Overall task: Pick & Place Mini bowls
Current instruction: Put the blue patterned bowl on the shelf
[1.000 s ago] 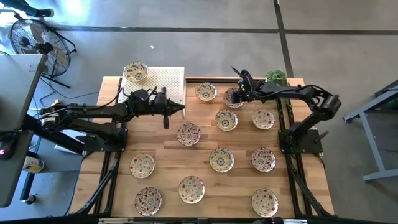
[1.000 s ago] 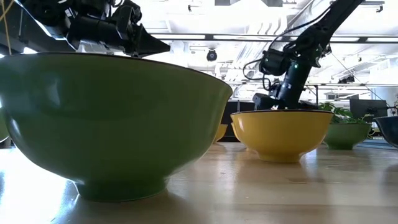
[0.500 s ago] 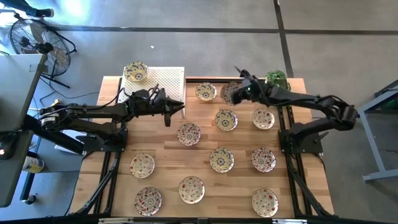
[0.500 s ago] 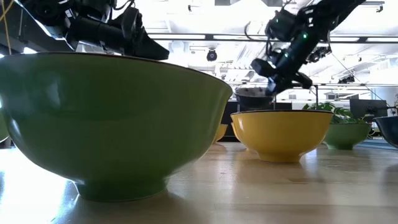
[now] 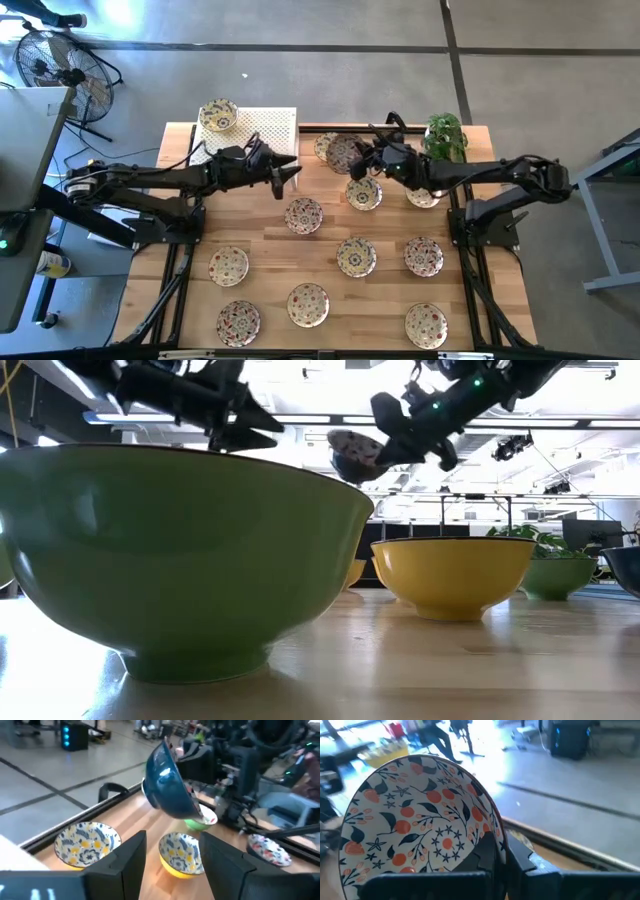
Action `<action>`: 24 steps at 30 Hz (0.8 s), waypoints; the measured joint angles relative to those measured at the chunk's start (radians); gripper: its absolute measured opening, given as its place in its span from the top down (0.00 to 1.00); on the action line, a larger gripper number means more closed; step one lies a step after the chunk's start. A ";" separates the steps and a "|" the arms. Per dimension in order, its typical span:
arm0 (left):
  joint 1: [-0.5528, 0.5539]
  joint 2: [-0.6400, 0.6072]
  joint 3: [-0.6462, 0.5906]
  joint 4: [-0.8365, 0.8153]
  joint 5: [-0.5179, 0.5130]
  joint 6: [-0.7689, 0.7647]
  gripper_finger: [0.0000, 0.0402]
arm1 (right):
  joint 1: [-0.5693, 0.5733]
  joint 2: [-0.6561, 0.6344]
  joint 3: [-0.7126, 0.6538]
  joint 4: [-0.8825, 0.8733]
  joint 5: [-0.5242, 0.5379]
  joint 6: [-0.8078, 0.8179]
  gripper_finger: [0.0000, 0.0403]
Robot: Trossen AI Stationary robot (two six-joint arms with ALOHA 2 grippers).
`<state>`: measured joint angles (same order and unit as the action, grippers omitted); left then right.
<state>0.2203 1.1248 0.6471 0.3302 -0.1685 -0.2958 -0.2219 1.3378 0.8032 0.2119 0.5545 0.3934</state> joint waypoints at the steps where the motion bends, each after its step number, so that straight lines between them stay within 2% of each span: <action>1: -0.005 0.015 0.019 -0.024 -0.011 0.000 0.55 | 0.006 0.009 0.000 0.023 -0.001 -0.016 0.98; 6: -0.007 0.093 0.128 -0.067 -0.026 -0.005 0.55 | 0.016 0.049 0.000 0.115 -0.001 -0.063 0.98; 9: -0.007 0.145 0.175 -0.117 -0.027 -0.022 0.55 | 0.016 0.064 0.000 0.118 0.014 -0.068 0.98; 12: -0.007 0.179 0.231 -0.096 -0.027 -0.017 0.55 | 0.015 0.072 0.000 0.113 0.046 -0.089 0.98; 17: -0.007 0.212 0.282 -0.100 -0.031 -0.006 0.55 | 0.015 0.072 0.000 0.118 0.070 -0.112 0.98; 24: -0.005 0.265 0.345 -0.142 -0.043 -0.020 0.55 | 0.022 0.072 0.000 0.158 0.043 -0.148 0.98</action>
<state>0.2157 1.3893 0.9924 0.1882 -0.2111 -0.3157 -0.1998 1.4101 0.8036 0.3697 0.5971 0.2459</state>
